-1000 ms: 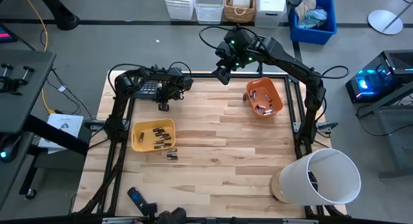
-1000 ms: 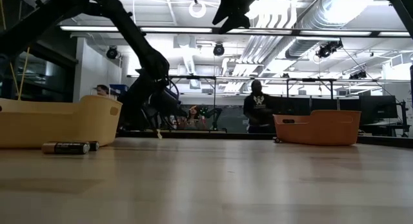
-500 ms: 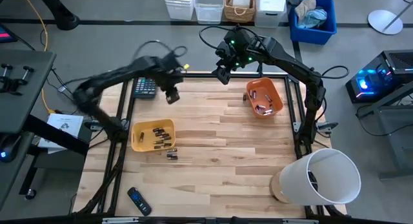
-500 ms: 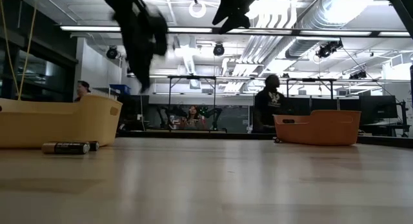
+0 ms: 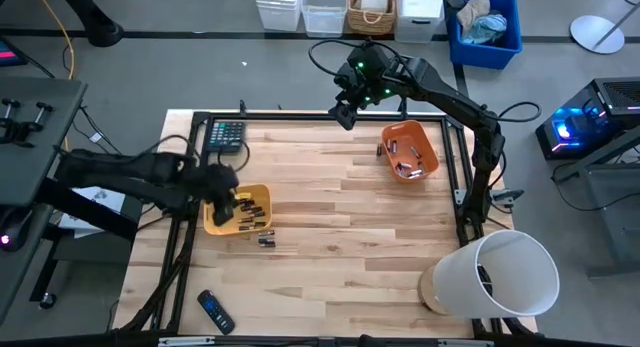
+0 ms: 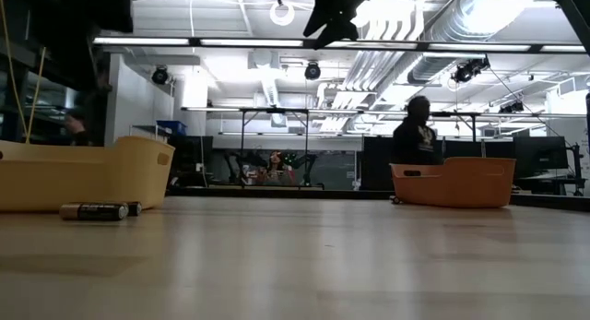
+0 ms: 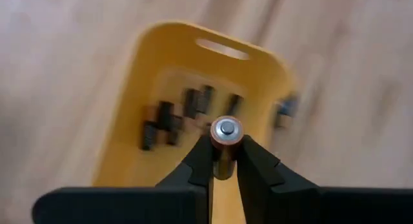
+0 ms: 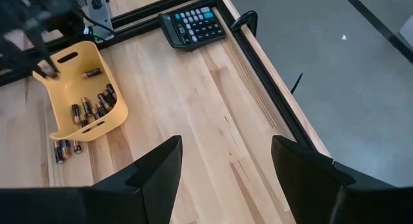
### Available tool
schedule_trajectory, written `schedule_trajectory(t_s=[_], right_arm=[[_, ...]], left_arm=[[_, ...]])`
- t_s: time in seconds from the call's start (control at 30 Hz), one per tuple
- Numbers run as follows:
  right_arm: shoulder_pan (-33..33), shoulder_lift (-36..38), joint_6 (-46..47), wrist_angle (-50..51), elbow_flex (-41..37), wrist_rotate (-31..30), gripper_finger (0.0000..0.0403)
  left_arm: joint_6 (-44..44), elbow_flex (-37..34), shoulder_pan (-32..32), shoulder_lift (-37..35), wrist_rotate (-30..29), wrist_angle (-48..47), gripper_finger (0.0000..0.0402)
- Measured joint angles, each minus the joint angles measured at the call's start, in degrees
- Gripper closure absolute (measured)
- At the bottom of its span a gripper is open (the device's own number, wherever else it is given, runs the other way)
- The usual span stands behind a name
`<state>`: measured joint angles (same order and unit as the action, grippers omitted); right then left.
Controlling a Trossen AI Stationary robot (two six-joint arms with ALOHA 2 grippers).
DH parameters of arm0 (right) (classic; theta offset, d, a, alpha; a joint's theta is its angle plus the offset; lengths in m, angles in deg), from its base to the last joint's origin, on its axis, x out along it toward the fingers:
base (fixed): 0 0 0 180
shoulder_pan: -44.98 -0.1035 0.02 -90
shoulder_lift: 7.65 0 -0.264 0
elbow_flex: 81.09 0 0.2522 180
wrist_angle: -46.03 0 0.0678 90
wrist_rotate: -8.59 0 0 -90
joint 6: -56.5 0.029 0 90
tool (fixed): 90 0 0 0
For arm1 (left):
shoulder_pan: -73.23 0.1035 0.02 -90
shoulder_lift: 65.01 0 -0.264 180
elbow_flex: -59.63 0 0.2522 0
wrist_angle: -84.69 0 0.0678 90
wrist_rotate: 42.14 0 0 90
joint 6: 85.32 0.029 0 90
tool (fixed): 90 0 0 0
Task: Sort batteries
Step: Put the black battery into the yellow bin
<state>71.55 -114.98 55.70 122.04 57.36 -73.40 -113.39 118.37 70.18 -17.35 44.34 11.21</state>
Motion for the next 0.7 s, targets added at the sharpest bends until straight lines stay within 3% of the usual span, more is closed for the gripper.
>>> schedule_trajectory(t_s=[0.1, 0.17, 0.4, 0.5, 0.7], right_arm=[[0.02, 0.00, 0.97, -0.04, -0.01, 0.00, 0.0170], [0.00, 0.00, 0.99, -0.03, -0.01, 0.02, 0.0170], [0.01, 0.00, 1.03, 0.01, -0.01, 0.00, 0.0170], [0.00, 0.00, 0.96, 0.01, -0.01, 0.00, 0.0170], [0.00, 0.00, 0.80, 0.01, -0.01, 0.00, 0.0170]], left_arm=[[0.05, -2.00, -1.98, 1.21, -6.29, 2.55, 0.0337], [1.01, -2.06, -2.08, 2.80, -6.99, 3.27, 0.0303], [5.61, 3.48, -2.11, 7.24, 3.88, 1.17, 0.0203], [6.05, 6.94, -5.04, 8.98, 7.92, 3.93, 0.0190], [17.63, 7.67, -18.50, 18.79, 5.49, 9.45, 0.0193]])
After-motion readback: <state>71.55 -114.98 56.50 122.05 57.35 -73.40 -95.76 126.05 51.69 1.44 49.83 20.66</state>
